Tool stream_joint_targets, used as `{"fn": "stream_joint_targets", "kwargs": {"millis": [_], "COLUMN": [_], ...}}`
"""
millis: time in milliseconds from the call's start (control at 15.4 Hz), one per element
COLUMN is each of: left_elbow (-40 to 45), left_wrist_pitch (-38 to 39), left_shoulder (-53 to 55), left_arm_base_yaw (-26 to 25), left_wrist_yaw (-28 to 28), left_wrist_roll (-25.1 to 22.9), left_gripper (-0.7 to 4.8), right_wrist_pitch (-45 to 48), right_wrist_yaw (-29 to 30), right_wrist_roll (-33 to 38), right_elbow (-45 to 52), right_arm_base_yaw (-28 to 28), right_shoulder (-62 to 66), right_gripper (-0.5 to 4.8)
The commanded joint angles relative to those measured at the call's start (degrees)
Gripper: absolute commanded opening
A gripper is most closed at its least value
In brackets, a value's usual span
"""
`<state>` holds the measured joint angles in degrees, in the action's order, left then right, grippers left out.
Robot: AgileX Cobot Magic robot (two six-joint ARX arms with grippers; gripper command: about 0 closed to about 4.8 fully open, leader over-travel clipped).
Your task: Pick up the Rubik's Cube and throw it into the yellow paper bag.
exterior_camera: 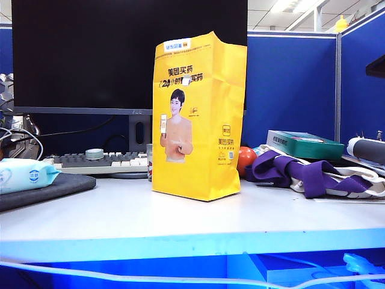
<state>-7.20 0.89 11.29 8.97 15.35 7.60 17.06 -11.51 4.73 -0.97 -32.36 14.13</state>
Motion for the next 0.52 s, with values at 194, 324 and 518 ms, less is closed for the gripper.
{"fn": "stream_joint_targets", "kwargs": {"millis": [194, 324, 518], "left_elbow": [0.79, 3.43, 6.56], "left_wrist_pitch": [-0.15, -0.39, 0.0], "left_shoulder": [-2.47, -7.61, -10.93], "left_arm_base_yaw": [0.02, -0.02, -0.63], "left_wrist_yaw": [0.17, 0.15, 0.37], "left_wrist_roll": [0.35, 0.37, 0.37], "left_gripper": [0.89, 0.89, 0.89], "right_wrist_pitch": [-1.22, -5.79, -9.66], "right_wrist_yaw": [0.0, 0.24, -0.26], "right_wrist_roll": [0.2, 0.2, 0.17], "right_elbow": [0.9, 0.92, 0.92], "right_arm_base_yaw": [0.68, 2.97, 7.1], "right_shoulder": [-4.35, -8.9, -13.64], "right_gripper": [-0.05, -0.05, -0.05]}}
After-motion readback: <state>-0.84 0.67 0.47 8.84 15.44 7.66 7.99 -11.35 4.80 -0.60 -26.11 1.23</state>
